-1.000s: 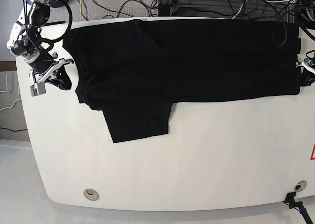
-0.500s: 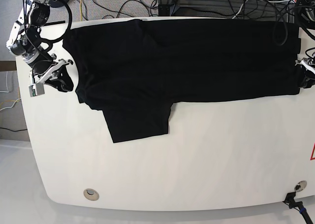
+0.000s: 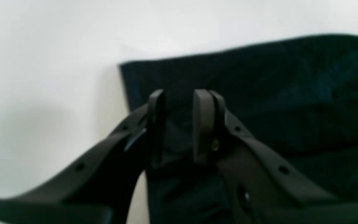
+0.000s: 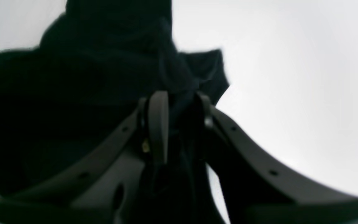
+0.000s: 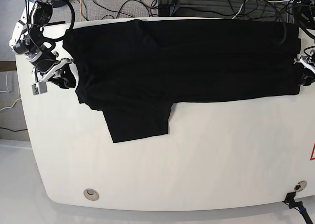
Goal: Fold the T-shirt properly
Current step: 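Lay the folded edge down near the collar and release both grippers, then grasp the hanging sleeve corner with the right gripper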
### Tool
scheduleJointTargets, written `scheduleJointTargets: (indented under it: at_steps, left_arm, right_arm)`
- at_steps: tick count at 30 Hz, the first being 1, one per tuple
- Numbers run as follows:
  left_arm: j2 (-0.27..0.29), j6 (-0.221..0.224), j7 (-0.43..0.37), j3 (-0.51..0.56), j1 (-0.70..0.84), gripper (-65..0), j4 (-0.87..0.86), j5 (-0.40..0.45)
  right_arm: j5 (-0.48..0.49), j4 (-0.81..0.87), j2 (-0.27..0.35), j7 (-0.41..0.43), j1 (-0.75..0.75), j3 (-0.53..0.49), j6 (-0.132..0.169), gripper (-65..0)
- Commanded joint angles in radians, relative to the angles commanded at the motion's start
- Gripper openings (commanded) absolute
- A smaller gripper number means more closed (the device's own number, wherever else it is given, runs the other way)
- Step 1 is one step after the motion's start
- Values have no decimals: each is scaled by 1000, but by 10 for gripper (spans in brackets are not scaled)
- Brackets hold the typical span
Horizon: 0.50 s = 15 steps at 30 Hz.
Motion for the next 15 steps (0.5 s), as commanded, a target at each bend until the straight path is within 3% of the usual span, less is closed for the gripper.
scheduleJointTargets:
  at_steps: [5,9,14,15]
  left_arm:
    - [0,0,0,0,0,-504,0,0]
    - [0,0,0,0,0,-503,0,0]
    - [0,0,0,0,-2,-503,0,0]
    - [0,-2,0,0,-2,-503,0,0]
  right_arm:
    - [0,2,3,-2,18,0,-2,-508]
    - [0,2,3,-3,75,-3,-77,-489]
    - [-2,-8,3,-3,198,-64,-133,-214]
    - [-12,-26,3,-3,224,-81,-138,-186]
